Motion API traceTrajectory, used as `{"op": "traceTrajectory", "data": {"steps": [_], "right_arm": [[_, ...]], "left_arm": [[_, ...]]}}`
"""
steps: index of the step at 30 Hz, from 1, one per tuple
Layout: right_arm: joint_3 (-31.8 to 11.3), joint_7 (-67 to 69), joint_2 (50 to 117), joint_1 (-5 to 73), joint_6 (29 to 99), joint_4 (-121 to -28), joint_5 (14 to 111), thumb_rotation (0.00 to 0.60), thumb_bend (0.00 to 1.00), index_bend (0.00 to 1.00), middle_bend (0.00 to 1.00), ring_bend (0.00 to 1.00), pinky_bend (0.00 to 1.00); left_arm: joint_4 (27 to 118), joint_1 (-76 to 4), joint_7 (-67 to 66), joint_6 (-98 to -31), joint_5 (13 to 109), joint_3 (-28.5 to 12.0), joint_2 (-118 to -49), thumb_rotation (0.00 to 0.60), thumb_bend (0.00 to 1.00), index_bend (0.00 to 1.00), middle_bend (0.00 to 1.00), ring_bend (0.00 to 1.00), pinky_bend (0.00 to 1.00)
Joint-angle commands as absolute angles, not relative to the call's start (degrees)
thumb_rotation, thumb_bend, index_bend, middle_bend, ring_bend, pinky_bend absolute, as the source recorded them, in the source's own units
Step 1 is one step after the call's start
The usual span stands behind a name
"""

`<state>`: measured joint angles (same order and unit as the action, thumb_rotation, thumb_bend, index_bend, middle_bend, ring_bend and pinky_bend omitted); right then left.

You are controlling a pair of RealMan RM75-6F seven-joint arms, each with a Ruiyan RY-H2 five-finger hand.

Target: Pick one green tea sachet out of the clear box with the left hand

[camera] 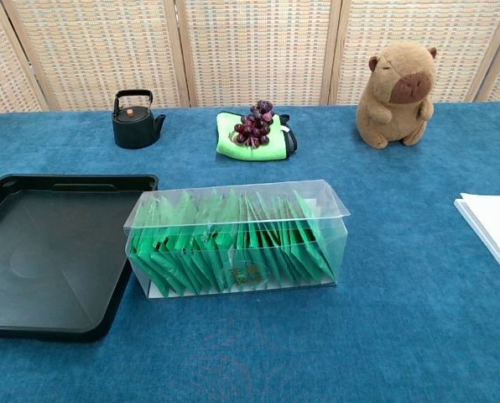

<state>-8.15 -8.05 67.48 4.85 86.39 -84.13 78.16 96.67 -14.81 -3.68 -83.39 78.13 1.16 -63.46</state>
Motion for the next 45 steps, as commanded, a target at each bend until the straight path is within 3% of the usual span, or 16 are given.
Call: {"op": "traceTrajectory", "data": {"steps": [1, 12, 23, 34, 45], "right_arm": [[-8.2, -8.1, 67.4, 4.8, 86.3, -84.1, 78.1, 0.600, 0.00, 0.00, 0.00, 0.00, 0.00], [-7.5, -4.6, 65.5, 5.1, 84.7, -83.7, 79.5, 0.600, 0.00, 0.00, 0.00, 0.00, 0.00], [-8.0, -3.6, 65.6, 5.7, 82.5, -83.3, 77.7, 0.600, 0.00, 0.00, 0.00, 0.00, 0.00], [-8.5, -3.7, 66.2, 5.9, 80.8, -81.9, 75.5, 0.600, 0.00, 0.00, 0.00, 0.00, 0.00], [-8.8, -3.5, 66.5, 6.2, 79.6, -80.7, 74.2, 0.600, 0.00, 0.00, 0.00, 0.00, 0.00]], "left_arm": [[96.8, -14.6, -3.7, -83.1, 78.4, 0.9, -63.3, 0.600, 0.14, 0.00, 0.00, 0.00, 0.00], [97.3, -15.1, -3.8, -80.3, 79.6, 0.0, -64.1, 0.600, 0.15, 0.00, 0.00, 0.00, 0.00], [94.6, -29.1, 4.8, -64.4, 88.8, -3.5, -72.3, 0.600, 0.15, 0.00, 0.00, 0.00, 0.00], [96.9, -40.5, 5.1, -50.7, 84.9, -8.1, -78.0, 0.600, 0.15, 0.00, 0.00, 0.00, 0.00], [91.5, -47.8, -0.4, -44.3, 76.9, -11.3, -85.5, 0.600, 0.15, 0.00, 0.00, 0.00, 0.00]]}}
